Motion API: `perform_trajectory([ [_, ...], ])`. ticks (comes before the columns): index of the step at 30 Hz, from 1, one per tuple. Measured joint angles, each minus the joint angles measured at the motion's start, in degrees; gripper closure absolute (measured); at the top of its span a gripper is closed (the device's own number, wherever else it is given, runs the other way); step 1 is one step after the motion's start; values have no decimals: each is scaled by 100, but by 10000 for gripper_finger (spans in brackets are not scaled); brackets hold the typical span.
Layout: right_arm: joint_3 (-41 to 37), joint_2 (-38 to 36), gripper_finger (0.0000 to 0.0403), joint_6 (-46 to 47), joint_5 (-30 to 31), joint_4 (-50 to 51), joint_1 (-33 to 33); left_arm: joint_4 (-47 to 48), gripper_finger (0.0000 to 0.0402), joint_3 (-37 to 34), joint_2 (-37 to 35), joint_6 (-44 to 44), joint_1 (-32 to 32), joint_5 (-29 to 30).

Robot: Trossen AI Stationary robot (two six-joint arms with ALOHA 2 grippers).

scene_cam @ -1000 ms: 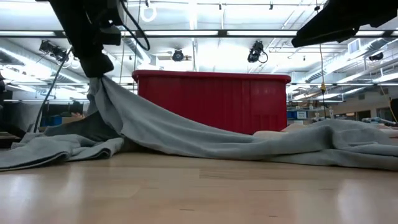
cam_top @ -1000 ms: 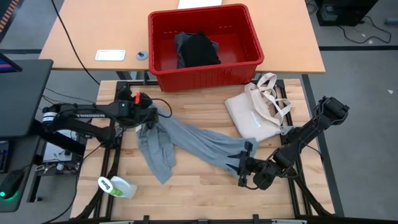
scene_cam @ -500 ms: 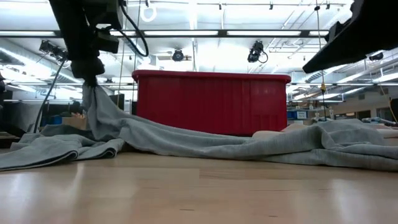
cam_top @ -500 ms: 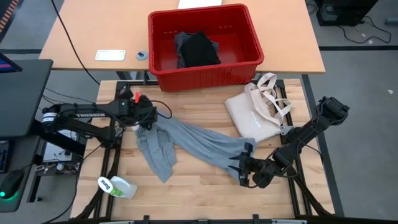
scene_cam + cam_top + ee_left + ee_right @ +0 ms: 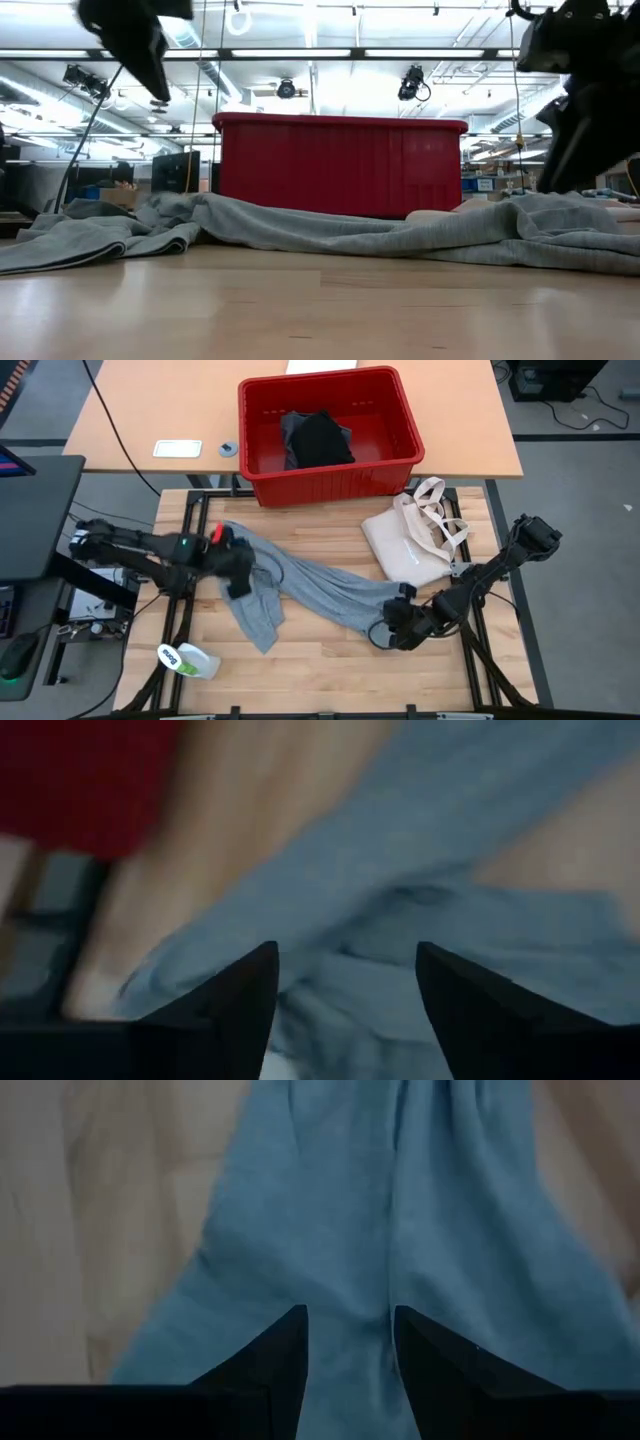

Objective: Fold Laundry from Bin
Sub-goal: Fold the gray shirt

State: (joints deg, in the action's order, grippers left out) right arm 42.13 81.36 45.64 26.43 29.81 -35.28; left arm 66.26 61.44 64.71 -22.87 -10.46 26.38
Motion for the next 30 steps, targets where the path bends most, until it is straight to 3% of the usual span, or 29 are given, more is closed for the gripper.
perform_trajectory([
  [3, 2, 0, 245, 36, -334, -31, 13, -376, 171, -288, 33, -394, -751, -423],
  [7, 9, 55, 245, -5, -284, -104, -55, -1596, 188, -971, 310, -1159, -1724, -965],
  [11, 9, 314, 245, -81, -332, -117, -8, -2645, 206, -1495, 899, -1654, -2313, -1240],
  [18, 9, 1000, 245, -285, -692, -317, 165, -2841, 221, -1550, 2127, -2030, -2417, -1130],
  [24, 56, 1158, 245, -316, -943, -16, 197, -2907, 221, -1495, 2794, -2226, -2420, -2389],
  [30, 17, 772, 245, -279, -1296, 991, 173, -2709, 221, -1254, 2787, -2626, -2691, -3557],
])
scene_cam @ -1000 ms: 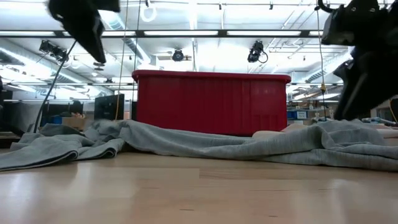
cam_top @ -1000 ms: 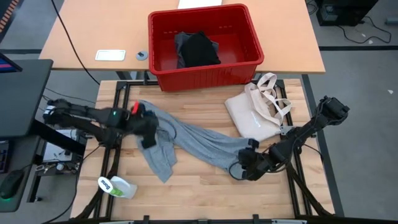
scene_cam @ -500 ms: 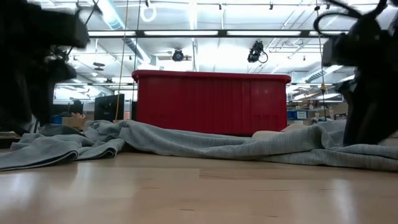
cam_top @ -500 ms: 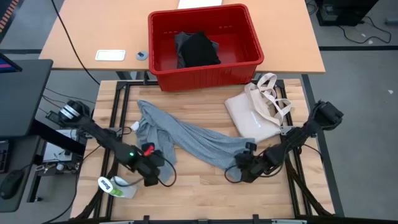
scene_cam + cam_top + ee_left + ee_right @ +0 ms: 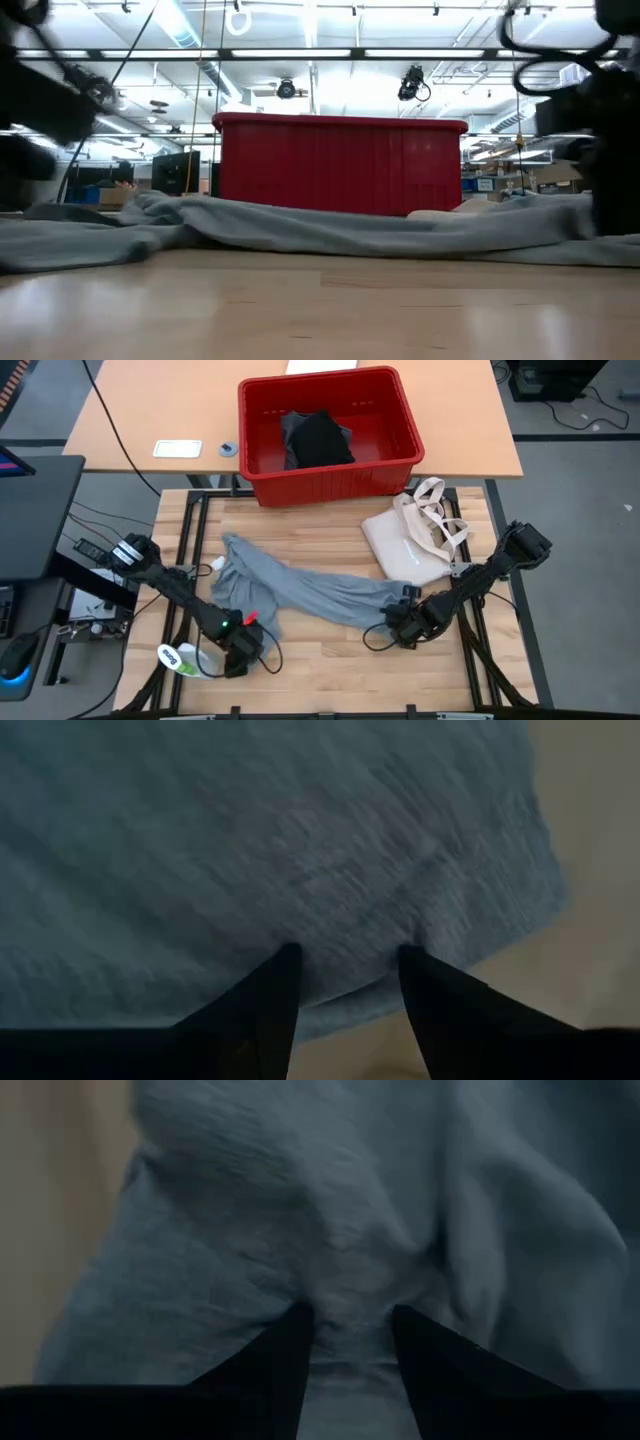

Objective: Fold Laundry from Bin
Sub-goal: Fold the gray shirt

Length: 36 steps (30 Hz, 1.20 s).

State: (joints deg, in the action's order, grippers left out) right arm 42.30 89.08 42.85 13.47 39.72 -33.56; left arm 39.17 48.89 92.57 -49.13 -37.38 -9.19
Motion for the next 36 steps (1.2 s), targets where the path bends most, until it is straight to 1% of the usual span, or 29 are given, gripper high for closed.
perform_trajectory([
  [4, -24, -182, 245, -70, -53, 1061, 0, 261, 221, 294, -24, -94, -253, -253],
  [7, -24, -208, 245, -105, 129, 1811, 48, 409, 221, 315, -36, -142, -429, -318],
  [9, -24, -209, 245, -54, 222, 2090, 102, 384, 221, 315, -30, -198, -475, -367],
  [11, 0, -227, 245, -12, 181, 2283, 136, 353, 221, 318, -67, -253, -463, -493],
  [15, 320, -374, 245, 252, 123, 2719, 93, 167, 221, 468, -257, -233, -367, -495],
  [17, 586, -471, 245, 380, 231, 2945, 17, 206, 221, 671, -368, -57, -323, -205],
  [19, 872, -589, 245, 559, 500, 3102, -97, 358, 221, 942, -430, 262, -255, 420],
  [21, 1074, -718, 245, 709, 916, 3079, -194, 678, 221, 1142, -425, 651, -201, 1392],
  [23, 1174, -848, 245, 803, 1390, 2784, -290, 1105, 221, 1172, -414, 852, -132, 2428],
  [24, 1174, -900, 245, 815, 1579, 2584, -320, 1157, 221, 1153, -389, 933, -55, 2751],
  [25, 1162, -930, 245, 807, 1723, 2351, -350, 1205, 221, 1113, -364, 1056, 35, 2904],
  [28, 1090, -940, 245, 710, 2022, 1727, -430, 1706, 221, 881, -257, 1516, 329, 3099],
  [34, 806, -874, 245, 487, 2699, 733, -513, 1651, 222, 545, 15, 2682, 889, 3705],
  [36, 754, -853, 245, 466, 2813, 510, -510, 1634, 222, 525, 80, 2991, 1036, 3752],
])
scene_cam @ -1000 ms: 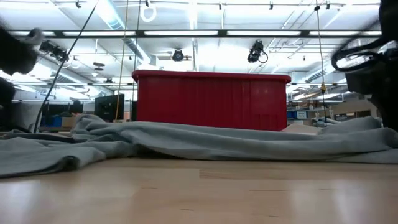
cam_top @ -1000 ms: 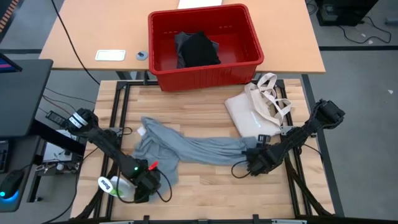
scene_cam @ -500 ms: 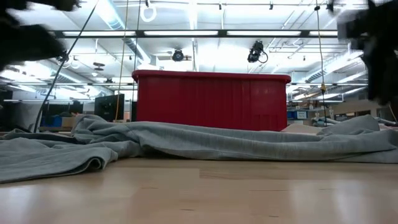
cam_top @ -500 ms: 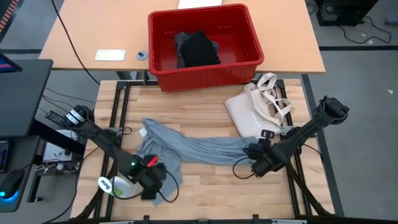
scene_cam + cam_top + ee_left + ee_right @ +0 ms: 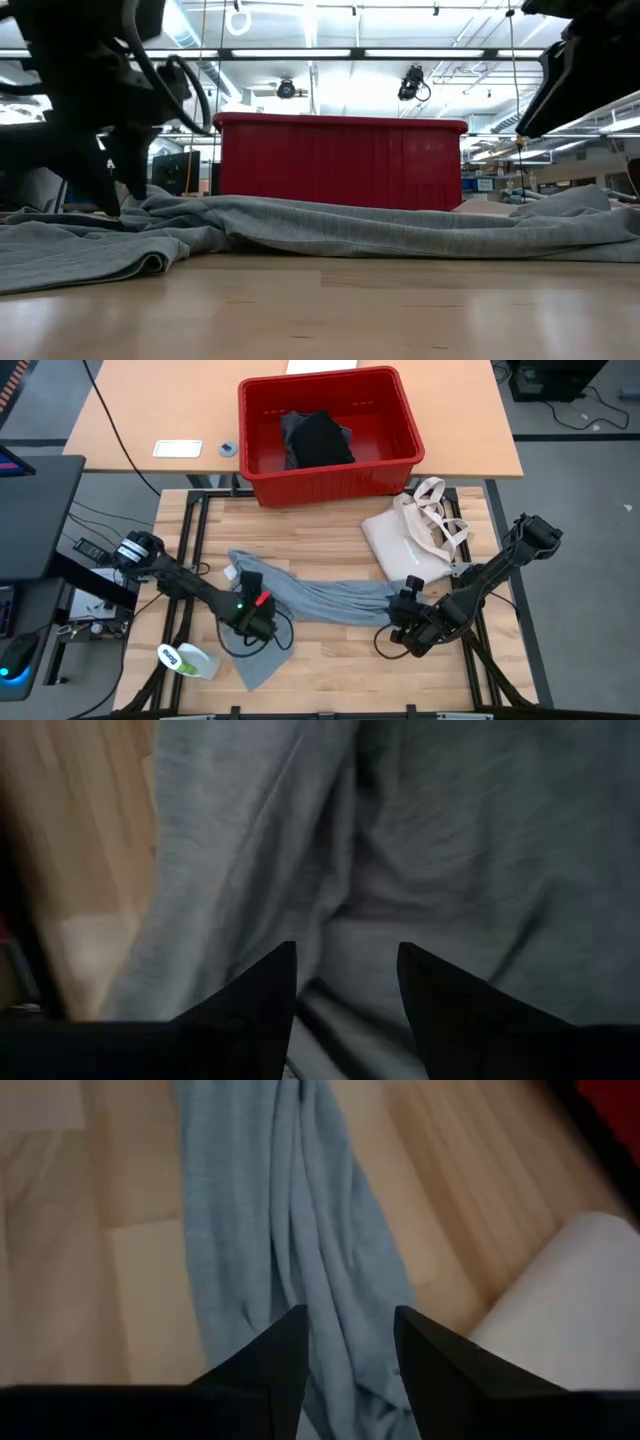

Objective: Fold Laundry from Bin
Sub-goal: Fold the gray shirt

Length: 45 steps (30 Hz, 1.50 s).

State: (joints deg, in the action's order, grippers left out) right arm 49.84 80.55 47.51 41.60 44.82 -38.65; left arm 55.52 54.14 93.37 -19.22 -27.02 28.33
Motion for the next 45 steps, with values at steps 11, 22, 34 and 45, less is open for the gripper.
perform_trajectory([
  [11, -179, -2, 245, 28, 81, -531, -48, 68, 222, -21, 441, 1186, 567, 15],
  [22, -177, -2, 245, -11, 107, -671, -70, 114, 370, 29, 759, 1118, 744, 307],
  [34, -177, -4, 245, -1055, -595, -1697, -164, 167, 392, 608, -931, 380, 554, -1351],
  [45, -175, -4, 245, -2017, -718, -2592, -302, -85, 391, 628, -2761, -328, 517, -2195],
])
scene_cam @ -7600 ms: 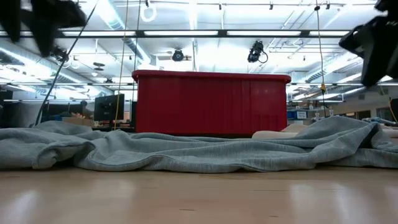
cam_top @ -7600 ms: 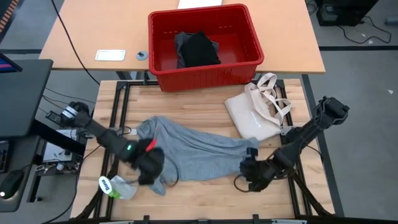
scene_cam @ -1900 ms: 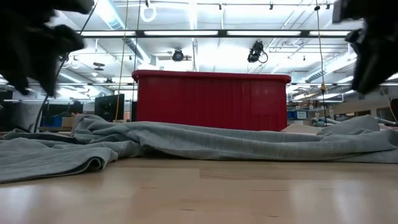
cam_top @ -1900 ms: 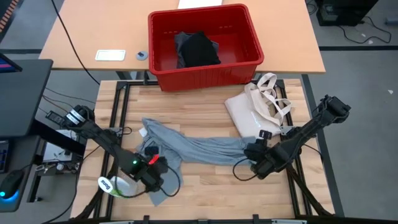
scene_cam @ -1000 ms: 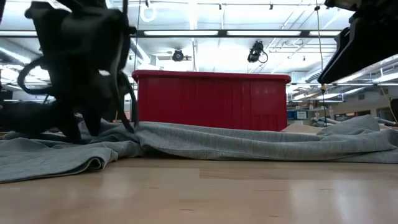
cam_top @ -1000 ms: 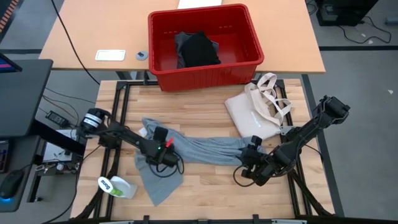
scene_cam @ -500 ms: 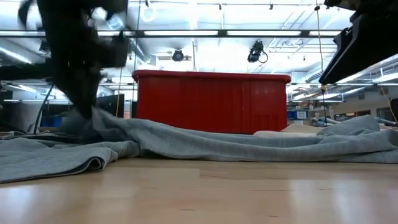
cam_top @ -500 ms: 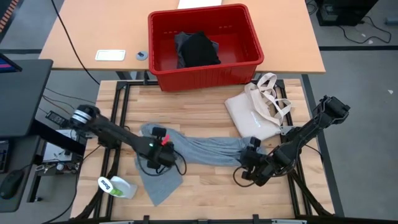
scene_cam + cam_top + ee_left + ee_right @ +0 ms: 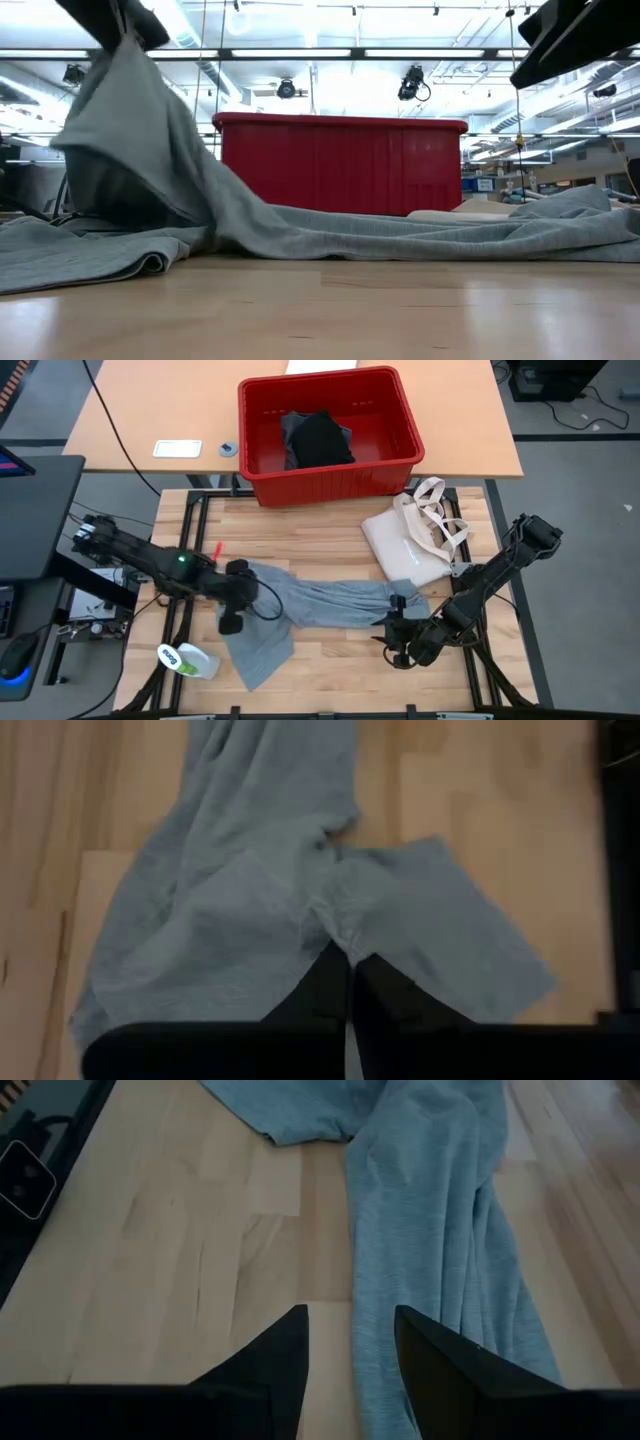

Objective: Fold Laundry from Bin
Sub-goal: Fold the gray shirt

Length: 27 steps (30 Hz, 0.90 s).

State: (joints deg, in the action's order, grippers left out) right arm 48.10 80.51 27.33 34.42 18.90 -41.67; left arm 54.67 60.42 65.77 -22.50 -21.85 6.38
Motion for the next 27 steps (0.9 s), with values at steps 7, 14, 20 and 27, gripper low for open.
perform_trajectory([
  [7, 0, 0, 245, 62, 1, 3, 15, -46, 390, -120, -283, -1038, -479, -386],
  [14, 0, 0, 245, -4, 86, 0, 108, -1374, 390, -271, 384, -1027, -1195, -672],
  [20, 0, 0, 245, 2, -15, -14, 283, -3284, 390, -269, 672, -195, -1482, -1173],
  [27, 0, 0, 245, 9, -217, -14, 396, -2034, 390, -532, 760, -708, -1733, -88],
])
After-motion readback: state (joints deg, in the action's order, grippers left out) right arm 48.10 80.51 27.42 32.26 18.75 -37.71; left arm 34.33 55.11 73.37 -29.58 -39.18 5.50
